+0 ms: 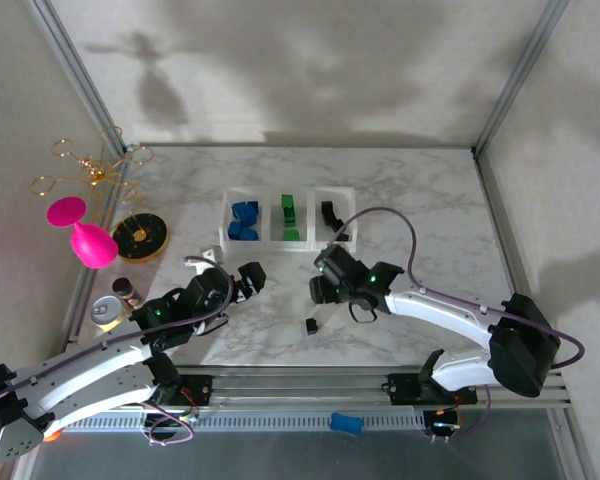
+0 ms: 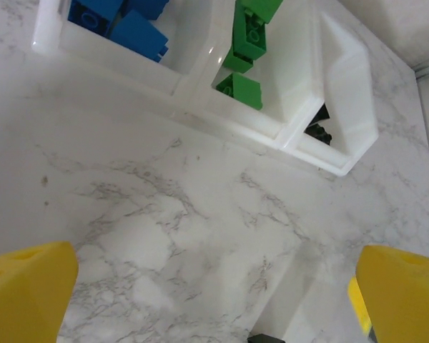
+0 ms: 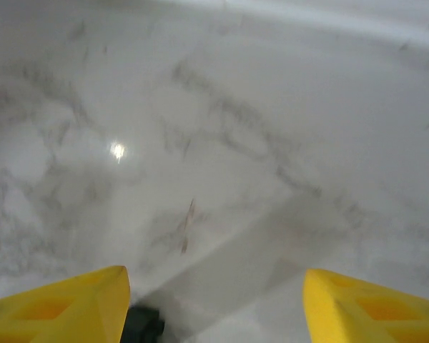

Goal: Sort the legos into containers by color
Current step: Pick up the lego from the bottom-center of the table.

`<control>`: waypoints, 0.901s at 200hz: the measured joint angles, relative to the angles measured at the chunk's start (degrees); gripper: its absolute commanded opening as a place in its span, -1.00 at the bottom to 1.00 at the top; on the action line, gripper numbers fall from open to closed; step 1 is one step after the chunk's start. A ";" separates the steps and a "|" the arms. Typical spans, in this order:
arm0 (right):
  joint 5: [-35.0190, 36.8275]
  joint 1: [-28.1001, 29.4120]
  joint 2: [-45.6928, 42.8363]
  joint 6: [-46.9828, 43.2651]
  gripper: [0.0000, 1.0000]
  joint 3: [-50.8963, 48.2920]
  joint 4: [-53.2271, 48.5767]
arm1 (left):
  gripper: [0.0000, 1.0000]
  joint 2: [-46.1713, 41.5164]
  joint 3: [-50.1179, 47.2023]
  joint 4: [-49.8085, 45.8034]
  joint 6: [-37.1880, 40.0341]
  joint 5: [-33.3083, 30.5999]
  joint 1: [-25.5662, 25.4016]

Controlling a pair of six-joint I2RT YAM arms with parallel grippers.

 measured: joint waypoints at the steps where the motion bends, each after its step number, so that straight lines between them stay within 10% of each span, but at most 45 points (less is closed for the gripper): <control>1: -0.02 0.15 -0.02 0.07 0.35 -0.11 0.00 | 0.99 -0.02 -0.02 -0.09 0.00 0.00 0.00; 80: 0.02 12.81 5.88 10.03 0.43 -4.87 4.92 | 0.99 -1.40 -1.75 -3.13 -2.34 0.20 0.00; 180: 1.38 13.92 14.14 12.15 -0.19 -1.25 6.12 | 0.99 -1.97 -2.16 -3.85 -2.54 0.20 0.00</control>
